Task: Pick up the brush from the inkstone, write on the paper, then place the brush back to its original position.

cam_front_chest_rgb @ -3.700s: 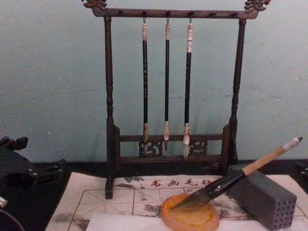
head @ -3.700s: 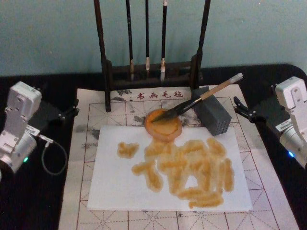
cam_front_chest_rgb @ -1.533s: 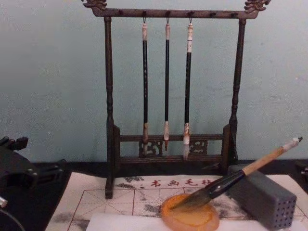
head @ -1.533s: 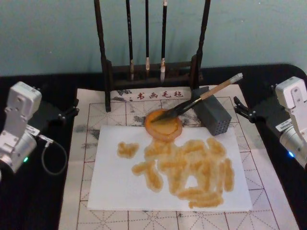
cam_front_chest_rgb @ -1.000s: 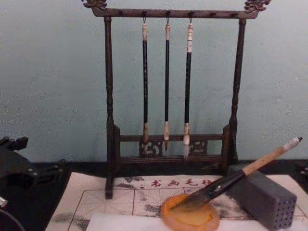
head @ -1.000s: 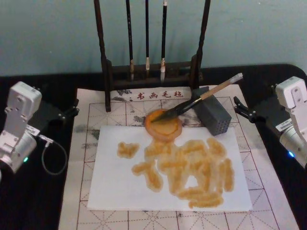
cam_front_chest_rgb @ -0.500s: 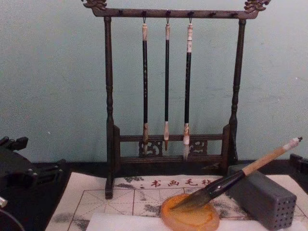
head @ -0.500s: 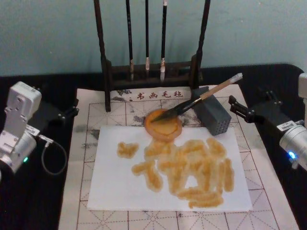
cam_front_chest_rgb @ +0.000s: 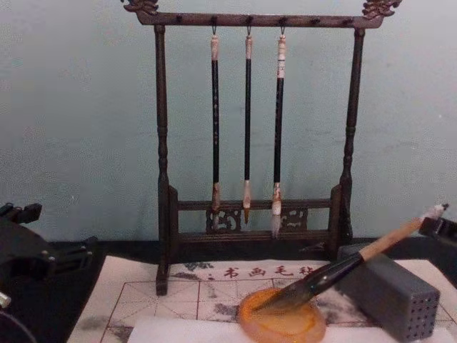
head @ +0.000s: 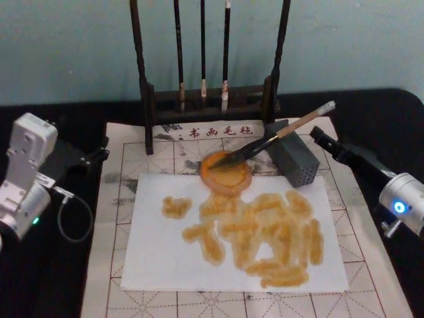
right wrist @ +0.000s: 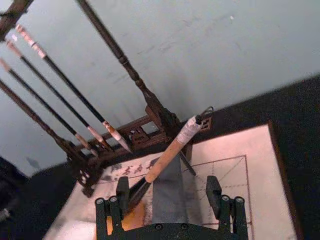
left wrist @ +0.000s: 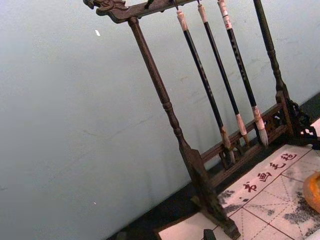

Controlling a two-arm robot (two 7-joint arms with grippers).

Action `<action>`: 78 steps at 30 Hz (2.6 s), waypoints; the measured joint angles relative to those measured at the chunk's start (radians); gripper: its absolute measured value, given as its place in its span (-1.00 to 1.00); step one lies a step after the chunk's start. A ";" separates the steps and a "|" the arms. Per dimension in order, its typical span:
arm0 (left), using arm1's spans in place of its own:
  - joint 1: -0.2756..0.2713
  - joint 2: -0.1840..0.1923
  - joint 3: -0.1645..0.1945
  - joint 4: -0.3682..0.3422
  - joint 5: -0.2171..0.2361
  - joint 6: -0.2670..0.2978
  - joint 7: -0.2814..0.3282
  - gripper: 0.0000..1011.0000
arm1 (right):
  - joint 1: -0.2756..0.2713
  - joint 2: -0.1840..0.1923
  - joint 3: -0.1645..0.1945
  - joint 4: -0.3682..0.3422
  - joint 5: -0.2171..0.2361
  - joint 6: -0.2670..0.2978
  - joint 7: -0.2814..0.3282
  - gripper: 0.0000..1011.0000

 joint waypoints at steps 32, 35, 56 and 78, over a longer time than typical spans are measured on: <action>0.000 0.000 0.000 0.000 0.000 0.000 0.000 0.98 | 0.156 -0.108 -0.016 0.192 0.256 0.063 -0.057 0.98; 0.000 0.000 0.000 0.000 0.000 0.000 0.000 0.98 | 0.168 -0.108 -0.024 0.206 0.258 0.058 -0.055 0.98; 0.000 0.000 0.000 0.000 0.000 0.000 0.000 0.98 | 0.228 -0.099 -0.090 0.273 0.276 0.026 -0.041 0.98; 0.000 0.000 0.000 0.000 0.000 0.000 0.000 0.98 | 0.238 -0.092 -0.107 0.280 0.287 0.018 -0.043 0.92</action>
